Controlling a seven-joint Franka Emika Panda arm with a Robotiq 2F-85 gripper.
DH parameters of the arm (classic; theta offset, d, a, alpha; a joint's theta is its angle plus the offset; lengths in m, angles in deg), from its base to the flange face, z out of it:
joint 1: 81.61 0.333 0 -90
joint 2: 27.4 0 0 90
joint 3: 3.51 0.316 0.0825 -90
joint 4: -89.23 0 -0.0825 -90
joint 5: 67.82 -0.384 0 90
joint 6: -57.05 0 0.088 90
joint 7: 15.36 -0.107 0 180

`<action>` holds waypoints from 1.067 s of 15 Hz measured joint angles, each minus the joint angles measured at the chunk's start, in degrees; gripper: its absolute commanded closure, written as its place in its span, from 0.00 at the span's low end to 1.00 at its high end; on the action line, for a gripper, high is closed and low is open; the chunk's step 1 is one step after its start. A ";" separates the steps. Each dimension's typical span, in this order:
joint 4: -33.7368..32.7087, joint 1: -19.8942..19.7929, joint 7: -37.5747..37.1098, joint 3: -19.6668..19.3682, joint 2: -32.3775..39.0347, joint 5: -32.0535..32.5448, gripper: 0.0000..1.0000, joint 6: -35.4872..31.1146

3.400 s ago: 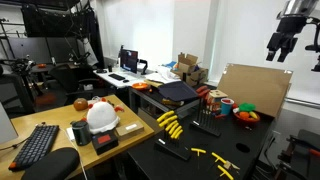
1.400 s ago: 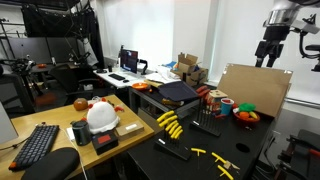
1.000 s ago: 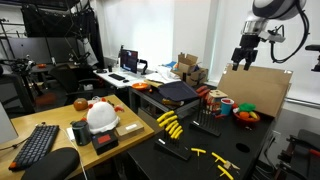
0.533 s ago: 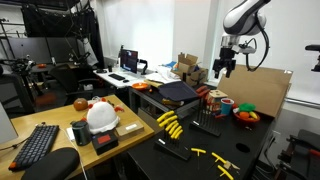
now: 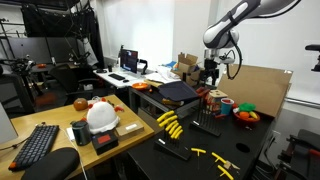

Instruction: Pick up the yellow object tool and put on the table

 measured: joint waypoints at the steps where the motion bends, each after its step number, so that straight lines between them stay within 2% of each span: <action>1: -2.23 -0.16 0.51 0.42 1.80 0.04 0.00 1.06; 5: -6.87 0.54 1.06 2.20 6.45 2.23 0.00 2.54; 8: -5.59 4.06 -4.38 1.98 5.81 6.92 0.00 1.10; 13: 3.60 12.27 -20.53 0.15 -3.92 15.75 0.00 -1.83; 16: 9.16 15.58 -26.34 0.29 -9.88 20.69 0.00 -1.54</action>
